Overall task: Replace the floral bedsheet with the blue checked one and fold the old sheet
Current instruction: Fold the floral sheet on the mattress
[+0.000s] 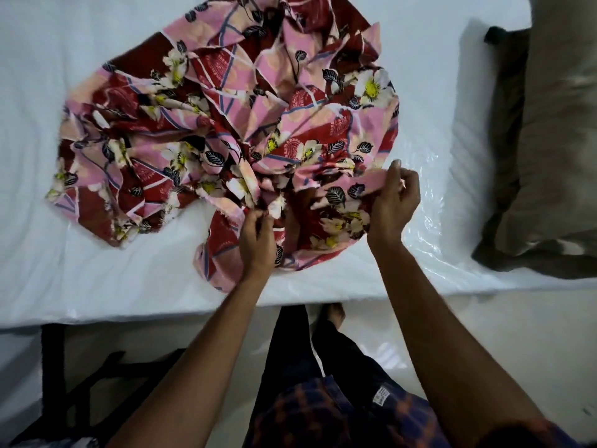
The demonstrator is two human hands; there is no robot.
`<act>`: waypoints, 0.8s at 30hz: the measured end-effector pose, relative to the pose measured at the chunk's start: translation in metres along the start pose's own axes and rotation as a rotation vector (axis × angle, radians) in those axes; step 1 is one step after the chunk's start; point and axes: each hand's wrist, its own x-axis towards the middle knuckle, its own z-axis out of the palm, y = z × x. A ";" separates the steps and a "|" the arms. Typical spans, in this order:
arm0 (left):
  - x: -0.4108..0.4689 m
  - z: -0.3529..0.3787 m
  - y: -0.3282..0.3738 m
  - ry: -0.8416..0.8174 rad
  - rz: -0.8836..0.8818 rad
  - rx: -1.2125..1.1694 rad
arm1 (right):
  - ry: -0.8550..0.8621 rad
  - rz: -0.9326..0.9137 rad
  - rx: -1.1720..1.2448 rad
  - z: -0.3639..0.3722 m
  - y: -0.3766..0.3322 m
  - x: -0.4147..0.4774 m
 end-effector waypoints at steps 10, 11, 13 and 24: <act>-0.010 -0.019 -0.013 0.212 -0.100 -0.009 | -1.020 0.019 -1.419 -0.081 0.109 -0.084; -0.013 -0.021 -0.016 0.222 -0.083 -0.002 | -1.014 0.029 -1.435 -0.087 0.112 -0.087; -0.020 -0.023 -0.021 0.222 -0.059 0.009 | -0.997 -0.028 -1.462 -0.087 0.104 -0.090; -0.027 -0.038 -0.023 0.170 0.069 0.131 | -0.815 -0.160 -1.252 0.010 0.103 -0.065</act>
